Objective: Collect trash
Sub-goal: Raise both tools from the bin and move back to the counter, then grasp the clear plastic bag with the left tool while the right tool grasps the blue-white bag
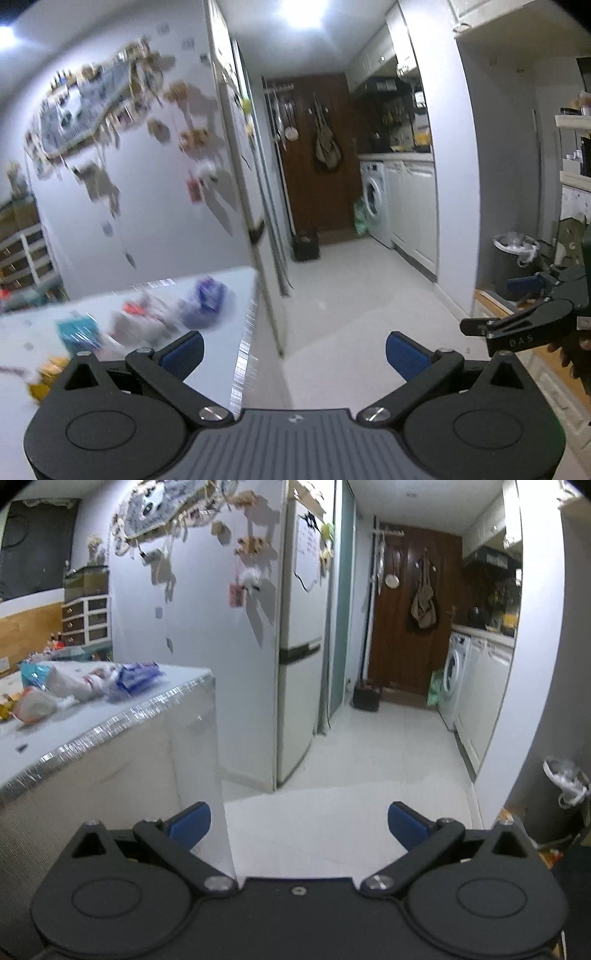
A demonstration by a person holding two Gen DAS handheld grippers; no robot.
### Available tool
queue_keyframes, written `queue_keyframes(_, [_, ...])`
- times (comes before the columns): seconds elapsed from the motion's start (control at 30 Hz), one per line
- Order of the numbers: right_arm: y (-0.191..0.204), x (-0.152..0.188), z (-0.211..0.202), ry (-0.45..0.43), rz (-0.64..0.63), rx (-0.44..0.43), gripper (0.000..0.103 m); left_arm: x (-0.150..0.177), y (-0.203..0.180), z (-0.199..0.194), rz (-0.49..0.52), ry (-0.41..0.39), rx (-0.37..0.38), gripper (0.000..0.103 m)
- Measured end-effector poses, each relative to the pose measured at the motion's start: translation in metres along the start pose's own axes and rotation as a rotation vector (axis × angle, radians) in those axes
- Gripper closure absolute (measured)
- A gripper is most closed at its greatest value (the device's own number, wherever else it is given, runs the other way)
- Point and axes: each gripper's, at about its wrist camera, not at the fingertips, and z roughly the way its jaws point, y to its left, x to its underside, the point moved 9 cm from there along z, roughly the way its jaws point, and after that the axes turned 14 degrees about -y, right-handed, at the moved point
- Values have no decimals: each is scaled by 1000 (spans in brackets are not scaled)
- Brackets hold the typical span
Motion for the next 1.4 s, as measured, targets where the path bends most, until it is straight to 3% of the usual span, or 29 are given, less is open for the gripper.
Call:
queue_keyframes(0.2, [31,-28,2,-70,8,-39,0,-21,57,0,20,-29,-75,0])
queue_keyframes(0.43, [71,-46,15,-100,17,-93,0,-27,132,32,-62,-34,-145,0])
queue_keyframes(0.6, [94,-55,28,-107,58,-103,0,-23,178,64,-93,-56,-191,0])
queue_keyframes(0.8, [121,-65,54,-99,155,-101,0,3,219,96,-49,-69,-221,0])
queue_keyframes(0.97, [145,-72,83,-95,197,-87,0,33,242,111,-38,-53,-205,1])
queue_keyframes(1.17, [174,-82,123,-77,288,-84,0,44,258,112,-30,-64,-142,9])
queue_keyframes(1.4, [208,-95,163,-64,345,-85,0,59,256,112,-7,-42,-41,29])
